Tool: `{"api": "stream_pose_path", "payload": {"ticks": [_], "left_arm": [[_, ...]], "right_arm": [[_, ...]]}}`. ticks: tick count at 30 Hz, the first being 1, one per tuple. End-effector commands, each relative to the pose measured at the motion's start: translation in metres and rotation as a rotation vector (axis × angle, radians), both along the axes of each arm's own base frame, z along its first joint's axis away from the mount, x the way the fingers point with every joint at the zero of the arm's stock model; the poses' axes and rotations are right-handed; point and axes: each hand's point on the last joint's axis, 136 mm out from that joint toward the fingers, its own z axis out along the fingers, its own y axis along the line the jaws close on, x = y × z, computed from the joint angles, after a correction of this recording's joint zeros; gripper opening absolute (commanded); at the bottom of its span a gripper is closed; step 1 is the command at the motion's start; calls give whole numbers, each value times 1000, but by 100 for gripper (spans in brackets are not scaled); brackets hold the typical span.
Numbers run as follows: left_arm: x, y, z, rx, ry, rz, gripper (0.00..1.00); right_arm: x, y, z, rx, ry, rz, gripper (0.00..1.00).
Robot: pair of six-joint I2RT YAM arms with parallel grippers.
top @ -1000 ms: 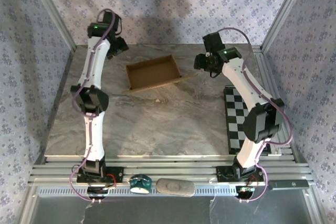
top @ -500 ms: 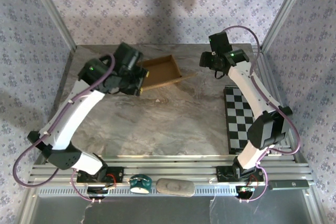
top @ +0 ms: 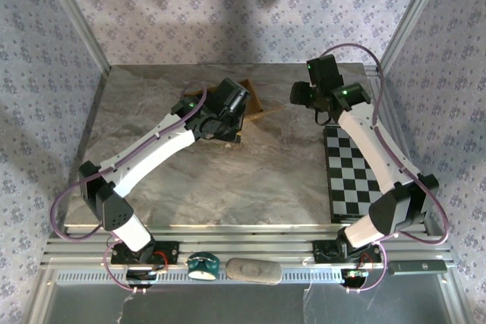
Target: Fold the paper box
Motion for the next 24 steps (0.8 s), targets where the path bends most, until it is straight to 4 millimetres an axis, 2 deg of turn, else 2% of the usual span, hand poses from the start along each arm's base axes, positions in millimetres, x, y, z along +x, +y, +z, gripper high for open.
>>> {"api": "stream_pose_path", "payload": {"ticks": [1,4,9,12,20,24], "left_arm": [[17,8,-6,-138,65,281,65],[21,6,-22,-121,92,290,58],[25,14,-47,-68,135,305,53],[26,21,-56,-43,155,304,44],[24,45,-60,31,197,274,17],[23,65,-54,79,219,198,12]], "right_arm": [[-8,3,5,-15,-11,24,66],[-12,6,6,-18,-13,32,66],[-15,4,5,-25,-12,29,66],[-16,2,6,-27,-15,23,66],[-12,-2,6,-25,-21,4,66],[-8,-5,6,-25,-24,-10,66]]}}
